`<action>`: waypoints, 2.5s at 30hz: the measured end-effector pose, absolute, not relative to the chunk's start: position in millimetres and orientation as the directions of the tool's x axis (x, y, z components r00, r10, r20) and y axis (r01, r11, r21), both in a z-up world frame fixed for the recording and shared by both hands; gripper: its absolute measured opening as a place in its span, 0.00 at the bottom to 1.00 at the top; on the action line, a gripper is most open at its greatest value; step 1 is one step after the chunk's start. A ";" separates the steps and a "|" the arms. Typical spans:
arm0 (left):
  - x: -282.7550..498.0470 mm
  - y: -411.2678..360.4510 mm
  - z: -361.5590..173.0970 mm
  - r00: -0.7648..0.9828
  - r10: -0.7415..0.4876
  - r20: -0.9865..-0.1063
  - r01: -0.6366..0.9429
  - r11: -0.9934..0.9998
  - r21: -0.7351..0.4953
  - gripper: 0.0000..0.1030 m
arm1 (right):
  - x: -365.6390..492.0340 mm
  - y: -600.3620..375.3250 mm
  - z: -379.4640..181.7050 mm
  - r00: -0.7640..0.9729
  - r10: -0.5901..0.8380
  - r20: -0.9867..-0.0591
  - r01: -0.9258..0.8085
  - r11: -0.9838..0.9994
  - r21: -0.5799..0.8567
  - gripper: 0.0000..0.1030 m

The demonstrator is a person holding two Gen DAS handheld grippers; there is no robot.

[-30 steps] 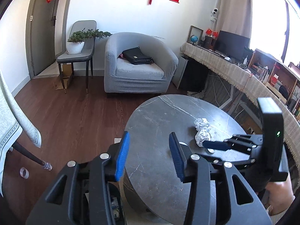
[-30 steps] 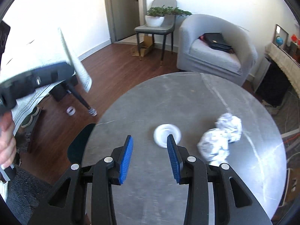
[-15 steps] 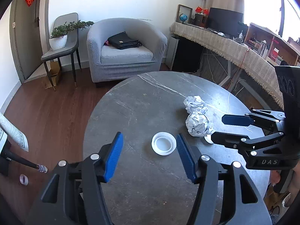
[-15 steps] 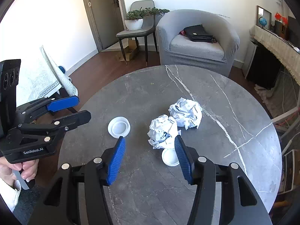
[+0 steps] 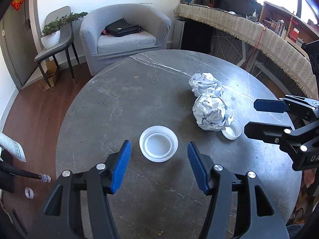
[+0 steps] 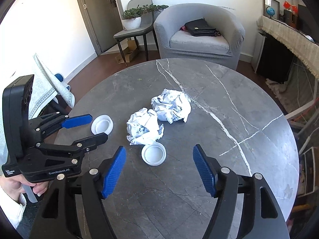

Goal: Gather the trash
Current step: 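Grasp the white plastic lid with the left tool while the right tool grasps a crumpled paper ball, then carry the lid over the bin and open the left tool while the right tool carries the paper ball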

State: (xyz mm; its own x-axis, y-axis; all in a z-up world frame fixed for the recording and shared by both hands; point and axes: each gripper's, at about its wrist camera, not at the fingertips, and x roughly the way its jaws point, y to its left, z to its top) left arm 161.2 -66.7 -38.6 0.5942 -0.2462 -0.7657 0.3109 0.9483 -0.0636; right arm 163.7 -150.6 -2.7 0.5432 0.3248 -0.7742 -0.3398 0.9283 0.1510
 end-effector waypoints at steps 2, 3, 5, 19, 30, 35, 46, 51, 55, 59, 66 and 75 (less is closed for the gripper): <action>162.4 -68.8 -38.9 0.596 -0.246 -0.765 0.309 0.949 -0.065 0.58 | 162.8 -152.1 -3.7 0.541 0.331 -0.773 -0.339 0.927 0.159 0.69; 163.0 -69.8 -39.2 0.596 -0.246 -0.765 0.307 0.949 -0.066 0.56 | 162.5 -152.3 -3.9 0.540 0.334 -0.772 -0.342 0.926 0.162 0.69; 164.7 -70.6 -40.3 0.592 -0.247 -0.767 0.304 0.950 -0.070 0.49 | 162.4 -151.2 -4.7 0.538 0.337 -0.772 -0.347 0.924 0.162 0.69; 156.1 -53.0 -32.0 0.608 -0.257 -0.752 0.296 0.951 -0.086 0.41 | 173.9 -128.1 -11.1 0.535 0.323 -0.780 -0.346 0.927 0.147 0.69; 145.8 -26.7 -19.9 0.622 -0.271 -0.735 0.275 0.954 -0.119 0.41 | 188.5 -110.0 -24.8 0.528 0.287 -0.799 -0.330 0.936 0.118 0.70; 141.6 -13.3 -13.6 0.632 -0.260 -0.730 0.269 0.957 -0.108 0.41 | 195.0 -106.9 -28.0 0.545 0.272 -0.793 -0.307 0.945 0.113 0.66; 134.4 11.0 -7.7 0.634 -0.257 -0.729 0.254 0.960 -0.118 0.41 | 195.7 -82.4 -15.0 0.549 0.327 -0.770 -0.341 0.928 0.151 0.46; 129.1 26.4 -8.6 0.636 -0.242 -0.733 0.236 0.965 -0.114 0.41 | 193.4 -59.3 -10.4 0.540 0.352 -0.765 -0.389 0.910 0.144 0.46; 125.9 41.0 -11.9 0.633 -0.231 -0.739 0.218 0.969 -0.116 0.41 | 194.0 -40.9 -9.4 0.528 0.371 -0.764 -0.422 0.895 0.143 0.46; 122.6 59.2 -14.0 0.634 -0.215 -0.743 0.194 0.974 -0.117 0.41 | 193.3 -21.2 -7.1 0.506 0.418 -0.754 -0.459 0.871 0.175 0.46; 115.7 82.1 -18.3 0.631 -0.191 -0.752 0.163 0.980 -0.112 0.41 | 184.6 18.3 -3.0 0.475 0.453 -0.754 -0.526 0.834 0.169 0.46; 111.8 116.2 -35.9 0.601 -0.150 -0.785 0.112 0.988 -0.103 0.41 | 181.6 52.0 -2.0 0.442 0.483 -0.756 -0.574 0.800 0.176 0.46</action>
